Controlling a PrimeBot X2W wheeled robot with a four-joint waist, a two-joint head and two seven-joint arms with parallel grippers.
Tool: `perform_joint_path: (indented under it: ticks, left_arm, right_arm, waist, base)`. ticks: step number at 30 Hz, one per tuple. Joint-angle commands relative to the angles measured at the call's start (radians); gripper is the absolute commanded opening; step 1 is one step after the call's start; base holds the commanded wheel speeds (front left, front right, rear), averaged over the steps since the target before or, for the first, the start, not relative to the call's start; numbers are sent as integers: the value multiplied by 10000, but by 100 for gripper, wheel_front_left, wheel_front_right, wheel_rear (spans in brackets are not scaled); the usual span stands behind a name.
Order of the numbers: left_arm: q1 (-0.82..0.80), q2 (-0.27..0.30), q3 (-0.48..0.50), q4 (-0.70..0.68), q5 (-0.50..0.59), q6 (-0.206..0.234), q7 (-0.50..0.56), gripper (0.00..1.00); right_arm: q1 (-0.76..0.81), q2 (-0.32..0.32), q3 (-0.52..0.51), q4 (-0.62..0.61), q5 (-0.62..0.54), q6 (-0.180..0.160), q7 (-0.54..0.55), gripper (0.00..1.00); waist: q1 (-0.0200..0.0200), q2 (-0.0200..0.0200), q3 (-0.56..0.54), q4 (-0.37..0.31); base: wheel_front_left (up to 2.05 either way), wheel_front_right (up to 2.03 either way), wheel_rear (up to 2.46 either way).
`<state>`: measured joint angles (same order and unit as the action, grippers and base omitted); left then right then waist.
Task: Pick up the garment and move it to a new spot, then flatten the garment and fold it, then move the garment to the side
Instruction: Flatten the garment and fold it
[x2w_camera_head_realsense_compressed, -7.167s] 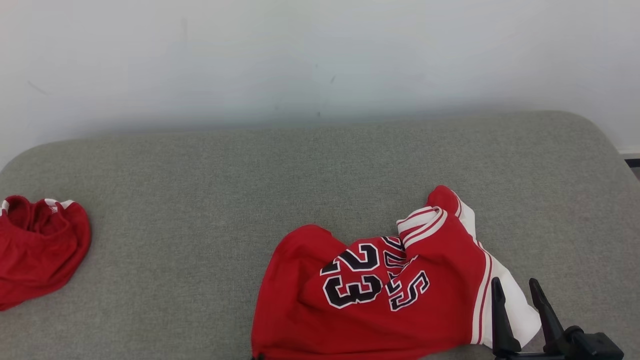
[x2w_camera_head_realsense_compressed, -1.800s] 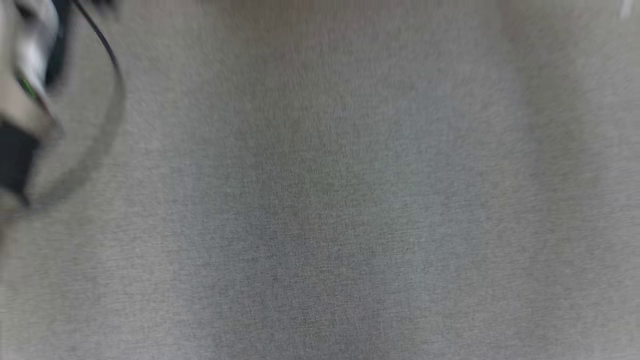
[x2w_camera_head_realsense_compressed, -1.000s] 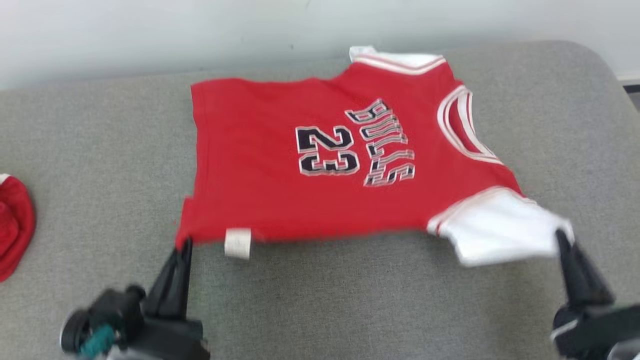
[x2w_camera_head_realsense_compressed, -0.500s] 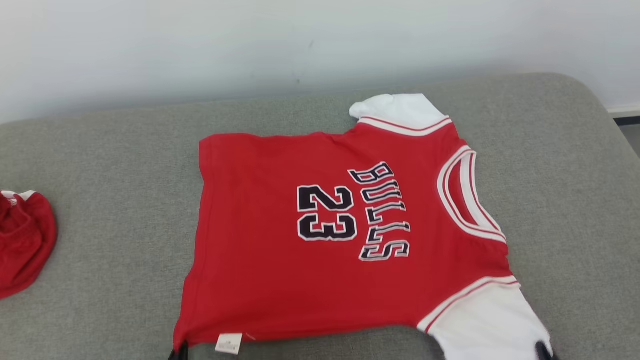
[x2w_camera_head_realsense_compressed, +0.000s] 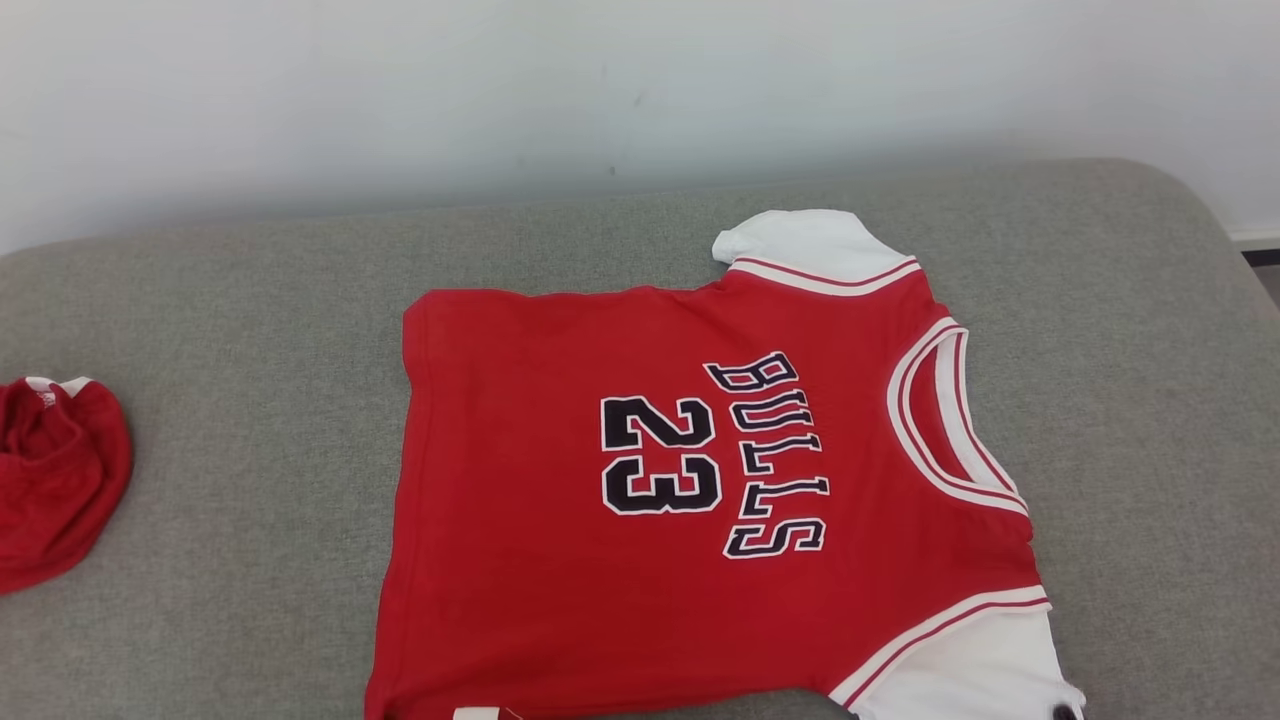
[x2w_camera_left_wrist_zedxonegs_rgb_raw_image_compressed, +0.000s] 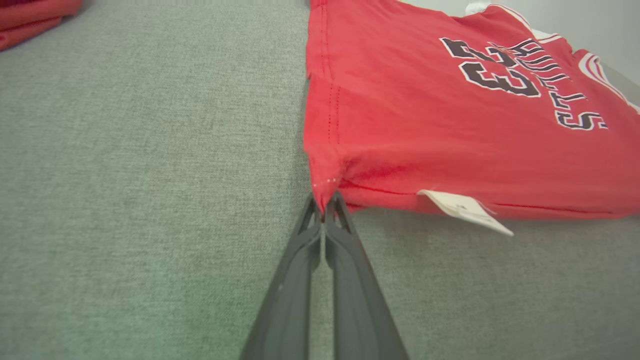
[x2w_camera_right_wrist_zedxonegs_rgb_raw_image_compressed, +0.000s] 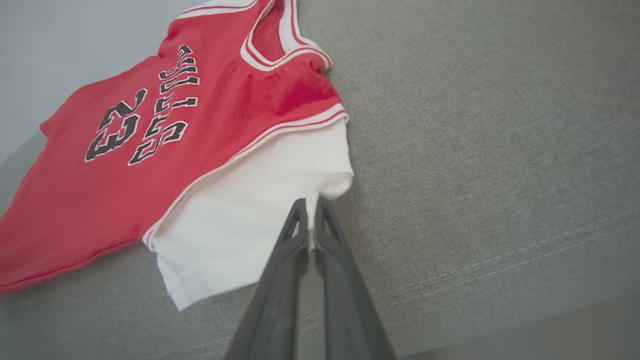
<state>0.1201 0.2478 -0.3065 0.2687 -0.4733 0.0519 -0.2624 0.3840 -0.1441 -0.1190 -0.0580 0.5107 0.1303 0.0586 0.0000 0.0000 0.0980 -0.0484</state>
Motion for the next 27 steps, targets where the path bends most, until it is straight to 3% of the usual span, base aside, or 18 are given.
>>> perform_joint_path:
  ticks: [1,16,27]
  left_arm:
    - [-163,-98,90,-28,156,-74,-36,0]
    - [-1544,-273,180,450,741,-682,-35,0]
    - [-3640,-135,-67,1849,951,-1084,139,0]
  right_arm:
    - [-309,73,32,-116,143,12,1,0]
    - [-2889,-1090,577,660,-114,12,189,0]
    - [-6051,-1735,1577,3158,-183,12,188,0]
  waist:
    - [0,0,20,11]
    - [0,0,153,239]
    - [0,0,501,193]
  base:
    - [0,0,0]
    - [0,0,0]
    - [0,0,0]
